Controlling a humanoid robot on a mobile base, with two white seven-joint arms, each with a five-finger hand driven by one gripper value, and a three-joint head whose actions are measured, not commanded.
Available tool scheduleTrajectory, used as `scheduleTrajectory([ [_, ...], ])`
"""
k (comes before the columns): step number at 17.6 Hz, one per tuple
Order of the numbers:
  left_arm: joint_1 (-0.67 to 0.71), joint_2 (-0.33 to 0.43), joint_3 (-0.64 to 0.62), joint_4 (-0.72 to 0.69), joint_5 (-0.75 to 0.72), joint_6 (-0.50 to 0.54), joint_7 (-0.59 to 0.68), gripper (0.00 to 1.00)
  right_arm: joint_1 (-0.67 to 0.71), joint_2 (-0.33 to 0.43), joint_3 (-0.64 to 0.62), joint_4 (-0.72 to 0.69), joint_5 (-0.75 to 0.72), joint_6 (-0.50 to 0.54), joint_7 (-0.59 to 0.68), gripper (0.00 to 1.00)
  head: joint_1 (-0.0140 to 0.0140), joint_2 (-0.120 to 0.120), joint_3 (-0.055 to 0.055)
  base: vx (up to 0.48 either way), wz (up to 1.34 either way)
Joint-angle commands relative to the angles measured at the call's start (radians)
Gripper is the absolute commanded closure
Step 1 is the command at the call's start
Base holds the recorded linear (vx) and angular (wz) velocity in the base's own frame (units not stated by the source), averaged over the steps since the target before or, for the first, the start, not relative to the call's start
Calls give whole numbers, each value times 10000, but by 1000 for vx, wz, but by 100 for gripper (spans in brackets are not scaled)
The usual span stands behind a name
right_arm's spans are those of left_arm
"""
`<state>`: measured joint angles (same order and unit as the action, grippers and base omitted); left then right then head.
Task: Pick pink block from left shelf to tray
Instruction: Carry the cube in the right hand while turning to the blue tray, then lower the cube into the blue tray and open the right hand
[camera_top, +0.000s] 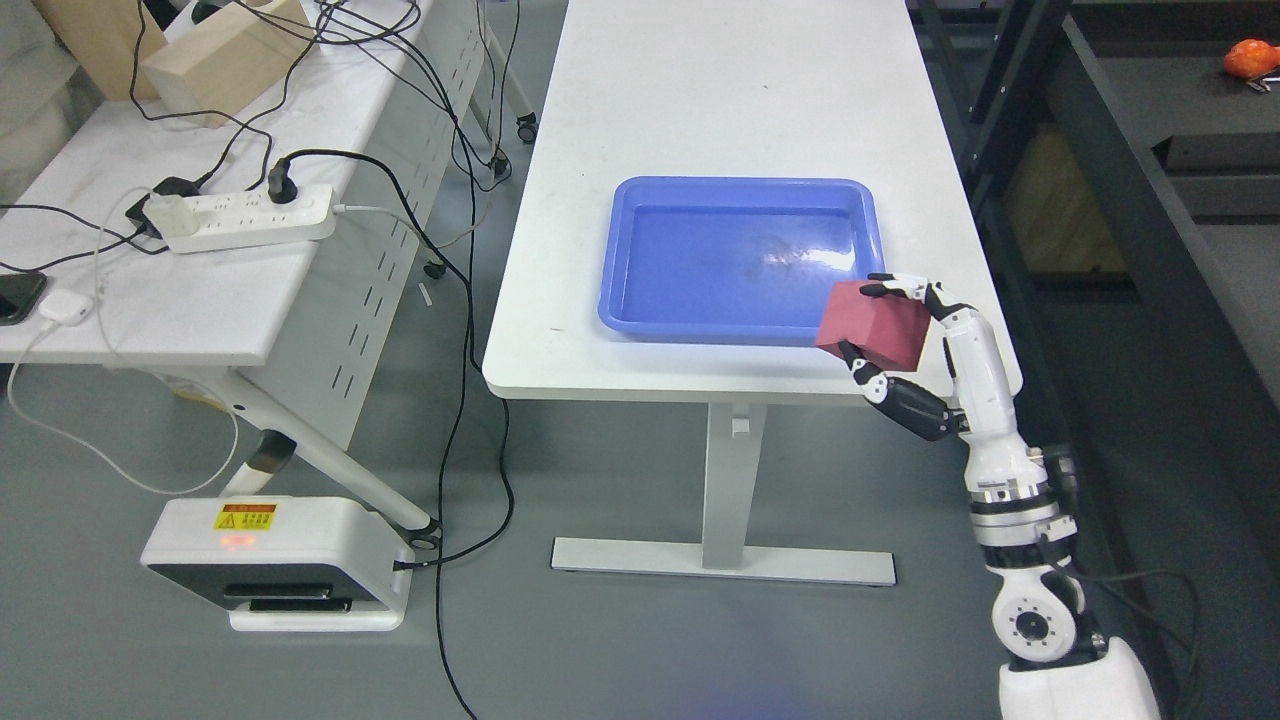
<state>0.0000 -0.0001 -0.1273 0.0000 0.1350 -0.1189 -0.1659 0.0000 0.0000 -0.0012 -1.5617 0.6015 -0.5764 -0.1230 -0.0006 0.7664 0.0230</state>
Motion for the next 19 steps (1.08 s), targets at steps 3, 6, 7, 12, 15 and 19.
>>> scheduleTrajectory([
  [3, 199, 175, 0, -174, 0, 8, 2, 0, 46, -459, -81, 1, 364, -35, 18, 95, 0, 0, 0, 232, 0],
  [6, 199, 175, 0, -174, 0, 8, 2, 0, 31, -460, 271, 1, 1451, -19, 33, 95, 0, 0, 0, 210, 0],
  [7, 199, 175, 0, -174, 0, 8, 2, 0, 31, -475, 394, 1, 1653, -19, 33, 95, 0, 0, 0, 194, 0],
  [12, 199, 175, 0, -174, 0, 8, 2, 0, 31, -521, 931, 1, 2513, -19, 79, 95, 0, 0, 0, 162, -3],
  [15, 199, 175, 0, -174, 0, 8, 2, 0, 46, -536, 1315, 17, 3018, -35, 95, 95, 0, 0, 0, 133, -5],
  [19, 199, 175, 0, -174, 0, 8, 2, 0, 46, -720, 1652, 32, 3281, -35, 384, 95, 0, 1, 0, 111, 0],
])
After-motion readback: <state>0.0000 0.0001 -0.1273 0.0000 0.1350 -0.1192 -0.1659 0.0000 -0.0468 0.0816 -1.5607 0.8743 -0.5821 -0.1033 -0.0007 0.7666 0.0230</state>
